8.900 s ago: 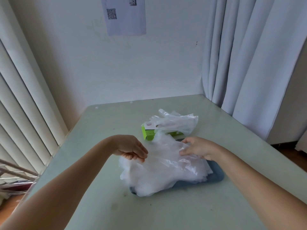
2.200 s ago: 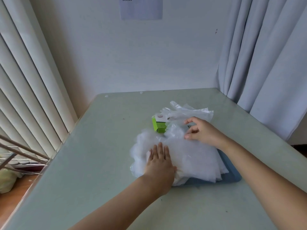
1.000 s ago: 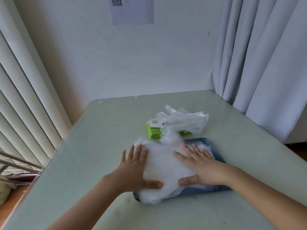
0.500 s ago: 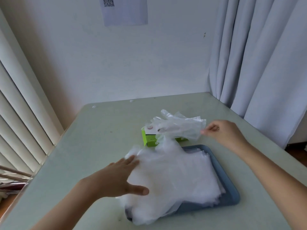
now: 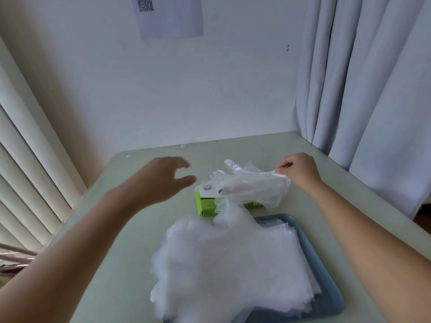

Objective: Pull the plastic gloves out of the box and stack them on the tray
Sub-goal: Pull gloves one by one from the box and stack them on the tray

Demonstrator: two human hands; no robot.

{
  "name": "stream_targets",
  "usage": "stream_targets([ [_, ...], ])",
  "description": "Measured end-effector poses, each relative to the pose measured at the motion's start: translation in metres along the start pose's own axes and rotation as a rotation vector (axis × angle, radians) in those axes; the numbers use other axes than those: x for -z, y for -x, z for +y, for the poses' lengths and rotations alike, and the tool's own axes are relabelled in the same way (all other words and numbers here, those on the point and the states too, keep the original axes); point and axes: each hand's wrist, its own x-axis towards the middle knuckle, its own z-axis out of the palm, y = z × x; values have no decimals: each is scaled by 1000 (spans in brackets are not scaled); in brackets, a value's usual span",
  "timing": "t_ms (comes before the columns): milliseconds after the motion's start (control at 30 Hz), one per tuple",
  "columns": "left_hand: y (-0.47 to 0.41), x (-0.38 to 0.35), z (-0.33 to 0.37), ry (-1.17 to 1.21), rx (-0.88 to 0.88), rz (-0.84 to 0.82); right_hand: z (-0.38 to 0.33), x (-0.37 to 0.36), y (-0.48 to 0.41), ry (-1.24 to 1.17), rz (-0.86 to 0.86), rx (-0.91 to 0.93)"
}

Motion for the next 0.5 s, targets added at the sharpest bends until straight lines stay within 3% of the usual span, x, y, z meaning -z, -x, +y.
stream_targets([
  [67,-11,-9,34,158,-100,20,-3,0,-2,66,11,75],
  [133,-23,-26,62,224,-154,-60,-8,1,0,78,9,121],
  [300,-47,-79,98,232,-117,-210,-24,11,9,-96,-38,166],
  [500,-71,-111,123,296,-40,51,-32,16,14,-283,-209,130],
])
